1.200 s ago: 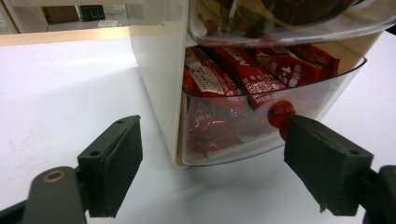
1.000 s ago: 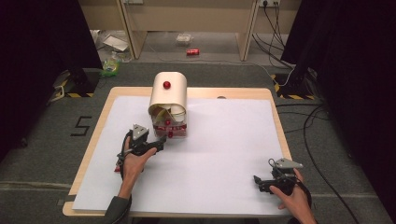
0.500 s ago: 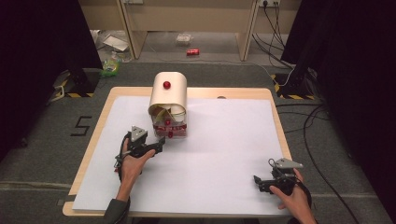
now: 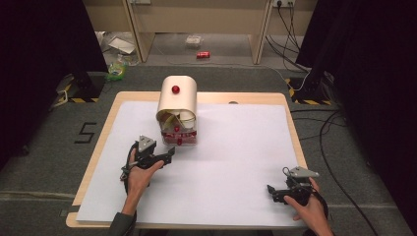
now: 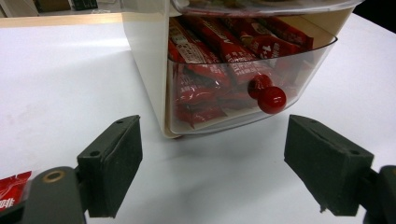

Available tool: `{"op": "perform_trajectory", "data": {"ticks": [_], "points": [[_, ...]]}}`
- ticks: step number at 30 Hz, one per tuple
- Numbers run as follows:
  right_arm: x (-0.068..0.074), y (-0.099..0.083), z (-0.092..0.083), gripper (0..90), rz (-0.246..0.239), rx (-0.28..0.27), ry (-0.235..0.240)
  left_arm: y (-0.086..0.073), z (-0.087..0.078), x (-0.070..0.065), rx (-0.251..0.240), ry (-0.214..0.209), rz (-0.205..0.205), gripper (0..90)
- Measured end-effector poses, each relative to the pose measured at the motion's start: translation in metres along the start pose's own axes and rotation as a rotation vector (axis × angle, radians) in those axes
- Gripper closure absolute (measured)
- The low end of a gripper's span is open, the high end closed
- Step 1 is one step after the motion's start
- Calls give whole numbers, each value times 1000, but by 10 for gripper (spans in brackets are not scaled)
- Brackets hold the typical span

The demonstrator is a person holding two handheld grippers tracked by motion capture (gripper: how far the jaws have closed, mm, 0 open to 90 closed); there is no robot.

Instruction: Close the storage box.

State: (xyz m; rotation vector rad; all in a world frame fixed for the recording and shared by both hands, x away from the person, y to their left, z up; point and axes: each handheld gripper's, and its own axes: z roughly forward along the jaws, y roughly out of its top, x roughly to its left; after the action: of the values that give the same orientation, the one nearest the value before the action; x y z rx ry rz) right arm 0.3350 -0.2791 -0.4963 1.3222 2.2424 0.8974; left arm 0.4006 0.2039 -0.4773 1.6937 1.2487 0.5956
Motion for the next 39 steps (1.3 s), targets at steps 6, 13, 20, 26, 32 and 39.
{"op": "perform_trajectory", "data": {"ticks": [6, 13, 20, 26, 32, 39], "points": [[0, 0, 0, 6, 0, 0, 0, -1, -2, -1, 4, -1, -1, 190], [0, 0, 0, 6, 1, 1, 1, -3, -4, -3, 10, -2, 7, 189], [0, 0, 0, 6, 0, 0, 0, -5, -9, -3, 6, -1, 13, 189], [0, 0, 0, 6, 0, 0, 0, -8, -14, -4, 12, -10, 15, 189], [0, 0, 0, 6, 0, 1, -1, -11, -19, -10, 18, -31, 20, 188], [0, 0, 0, 6, 0, 0, 0, -13, -26, -19, 15, -44, 44, 187]]}}
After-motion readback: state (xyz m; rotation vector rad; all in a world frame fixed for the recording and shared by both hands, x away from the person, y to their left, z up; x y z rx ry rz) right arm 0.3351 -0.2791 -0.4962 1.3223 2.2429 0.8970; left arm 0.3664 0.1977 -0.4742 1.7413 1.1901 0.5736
